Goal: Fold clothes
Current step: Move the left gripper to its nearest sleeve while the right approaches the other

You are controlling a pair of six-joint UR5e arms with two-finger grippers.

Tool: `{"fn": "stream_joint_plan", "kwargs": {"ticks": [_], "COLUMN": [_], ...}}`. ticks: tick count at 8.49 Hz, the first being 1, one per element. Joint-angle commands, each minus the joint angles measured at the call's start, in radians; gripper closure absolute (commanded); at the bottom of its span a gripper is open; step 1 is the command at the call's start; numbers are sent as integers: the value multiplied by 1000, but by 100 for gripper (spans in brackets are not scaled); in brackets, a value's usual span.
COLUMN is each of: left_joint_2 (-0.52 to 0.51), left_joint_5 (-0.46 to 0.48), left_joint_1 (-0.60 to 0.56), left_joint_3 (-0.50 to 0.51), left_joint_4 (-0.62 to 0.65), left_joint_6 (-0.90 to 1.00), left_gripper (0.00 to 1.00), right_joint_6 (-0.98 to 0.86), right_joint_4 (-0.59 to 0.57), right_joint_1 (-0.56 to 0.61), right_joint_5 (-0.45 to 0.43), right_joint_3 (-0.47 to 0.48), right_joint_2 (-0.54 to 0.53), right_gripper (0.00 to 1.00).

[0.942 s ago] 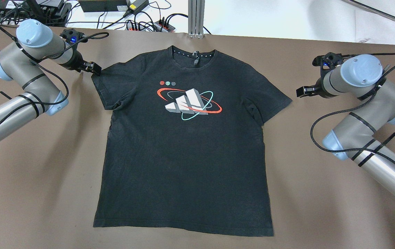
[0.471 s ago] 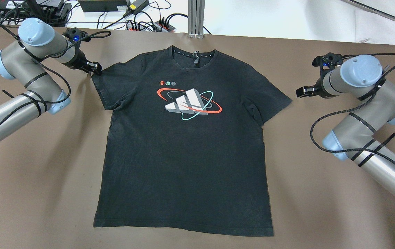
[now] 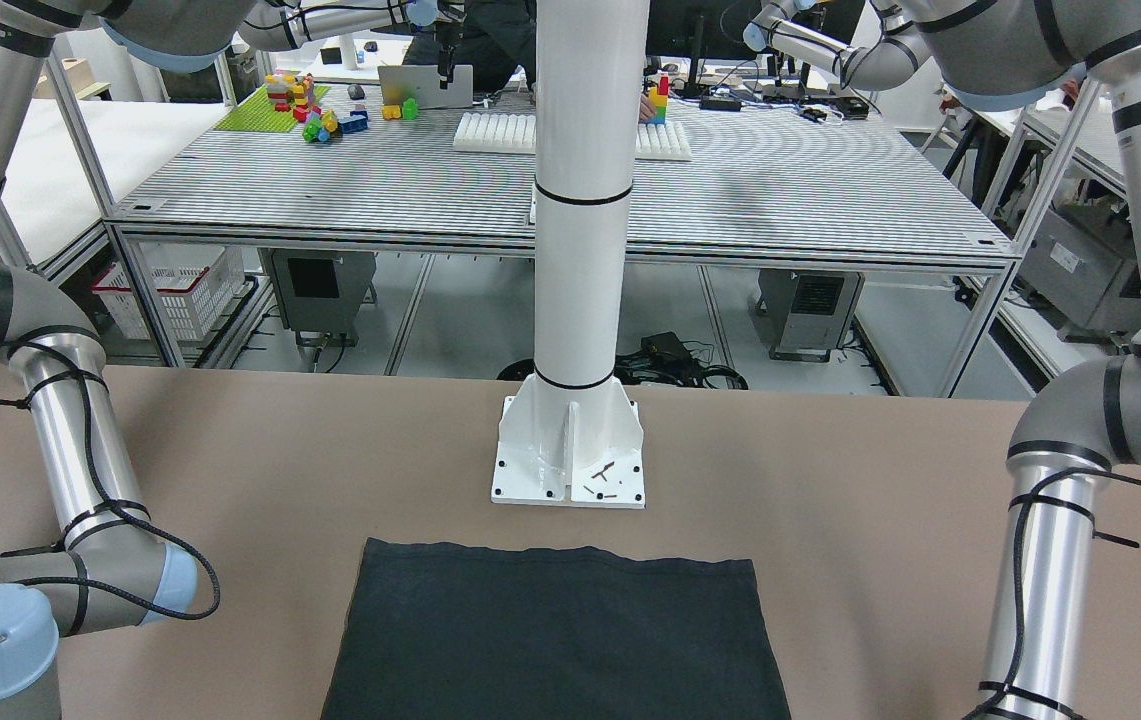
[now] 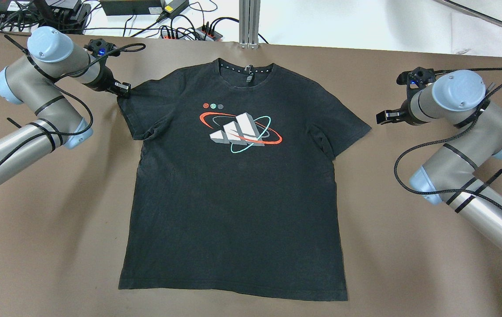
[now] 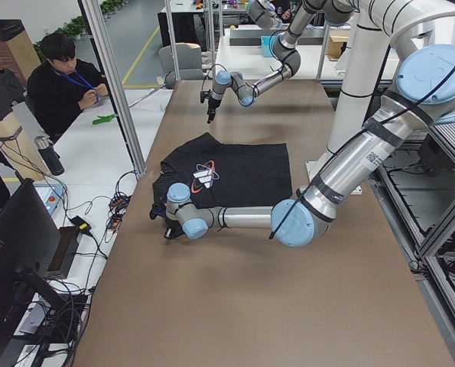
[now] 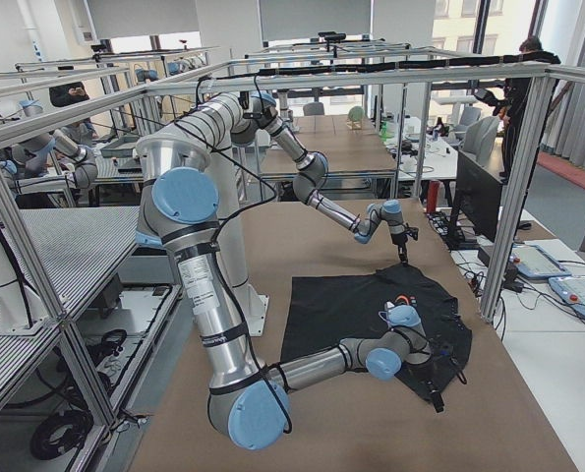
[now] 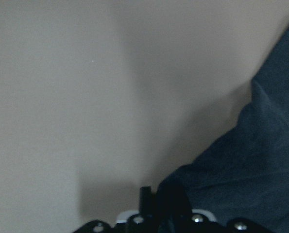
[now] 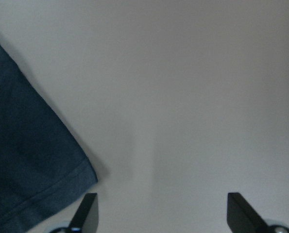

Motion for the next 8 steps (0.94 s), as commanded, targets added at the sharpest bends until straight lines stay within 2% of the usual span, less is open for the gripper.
{"fn": "stream_joint_plan", "kwargs": {"ticks": [1, 4, 6, 8], "left_joint_2": [6, 9, 4, -13], "left_joint_5": [-2, -2, -43, -36], "left_joint_1": [-6, -12, -9, 7], "left_joint_3": [-45, -117, -200, -355], "left_joint_4": [0, 9, 29, 212], "left_joint_6": [-3, -38, -162, -258], "left_gripper": [100, 100, 100, 100], "right_joint_6": [2, 3, 3, 3], "right_joint_4": [2, 0, 0, 2], "right_joint_1": [-2, -3, -3, -6], "right_joint_5": [0, 0, 0, 0], "right_joint_3": [1, 4, 2, 2], "right_joint_2": [0, 0, 0, 0], "right_gripper": [6, 6, 6, 6]}}
